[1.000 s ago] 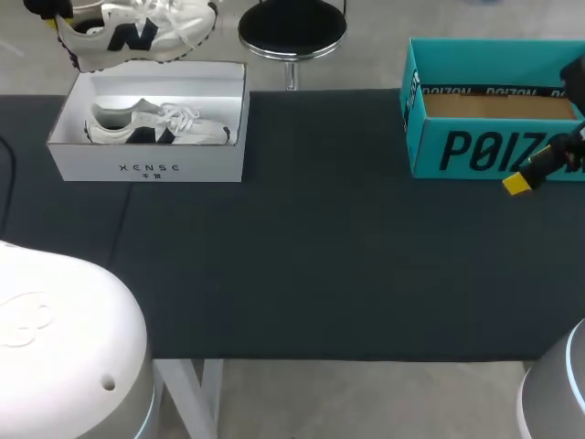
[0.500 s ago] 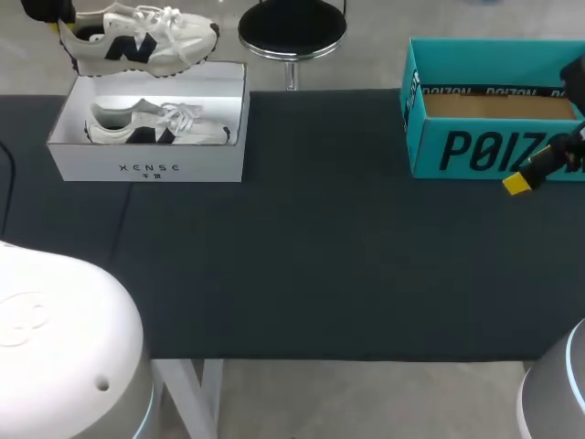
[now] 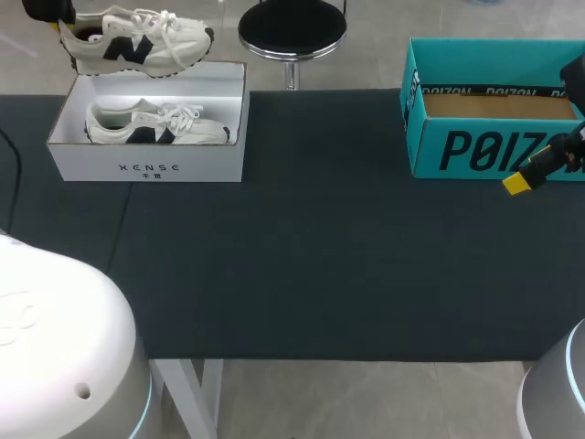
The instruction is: Take the shoe out of the shoebox, open the shoe tongue, remove and reinsert the insole, then place the shoe into the shoebox
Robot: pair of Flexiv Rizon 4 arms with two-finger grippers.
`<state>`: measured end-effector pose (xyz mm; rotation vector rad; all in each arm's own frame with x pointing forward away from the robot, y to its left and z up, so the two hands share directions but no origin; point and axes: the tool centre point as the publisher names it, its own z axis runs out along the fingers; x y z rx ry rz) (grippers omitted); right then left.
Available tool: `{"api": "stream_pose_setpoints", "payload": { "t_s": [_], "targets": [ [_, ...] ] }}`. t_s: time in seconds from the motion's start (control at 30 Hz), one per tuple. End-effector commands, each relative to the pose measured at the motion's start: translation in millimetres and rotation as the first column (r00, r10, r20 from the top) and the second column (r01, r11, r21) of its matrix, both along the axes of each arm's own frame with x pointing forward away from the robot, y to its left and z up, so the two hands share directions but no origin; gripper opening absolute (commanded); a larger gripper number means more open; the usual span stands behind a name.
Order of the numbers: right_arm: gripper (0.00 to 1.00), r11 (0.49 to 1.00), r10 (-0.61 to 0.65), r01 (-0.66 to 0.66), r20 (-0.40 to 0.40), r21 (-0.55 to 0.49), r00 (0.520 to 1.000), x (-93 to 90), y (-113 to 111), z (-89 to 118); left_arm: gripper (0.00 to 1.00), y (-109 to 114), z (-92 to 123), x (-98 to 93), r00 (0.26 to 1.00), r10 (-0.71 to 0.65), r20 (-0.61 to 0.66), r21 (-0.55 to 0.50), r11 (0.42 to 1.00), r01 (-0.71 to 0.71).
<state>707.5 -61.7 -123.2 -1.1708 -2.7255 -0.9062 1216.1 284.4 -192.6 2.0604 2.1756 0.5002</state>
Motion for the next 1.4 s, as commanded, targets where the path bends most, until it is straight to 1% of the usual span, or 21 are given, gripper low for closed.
{"api": "stream_pose_setpoints", "payload": {
  "t_s": [0.03,0.27,0.43,0.67,0.9,1.4],
  "targets": [
    [1.00,1.000,0.002,-0.002,-0.004,-0.002,1.000,2.5,0.7,-0.4,0.00,0.0,-10.5,24.5,1.000,0.000,-0.024,-0.006,1.000,0.000],
    [1.00,1.000,0.002,-0.002,-0.004,-0.002,1.000,2.5,0.7,-0.4,0.00,-6.3,-36.5,31.5,0.999,0.000,-0.048,-0.006,1.000,-0.001],
    [1.00,1.000,0.002,-0.002,-0.004,-0.002,1.000,2.5,0.7,-0.4,0.00,-10.8,-53.0,30.6,0.997,0.005,-0.071,-0.006,1.000,-0.005],
    [1.00,1.000,0.002,-0.002,-0.004,-0.002,1.000,2.5,0.7,-0.4,0.00,-13.9,-66.5,29.8,0.996,0.014,-0.085,-0.004,1.000,-0.014],
    [1.00,1.000,0.002,-0.002,-0.004,-0.002,1.000,2.5,0.7,-0.4,0.00,-16.3,-78.8,35.5,0.996,0.043,-0.079,-0.001,0.999,-0.043],
    [1.00,1.000,0.002,-0.002,-0.004,-0.002,1.000,2.5,0.7,-0.4,0.00,-26.6,-115.5,17.5,0.991,0.016,-0.130,0.025,1.000,-0.013]
  ]
}}
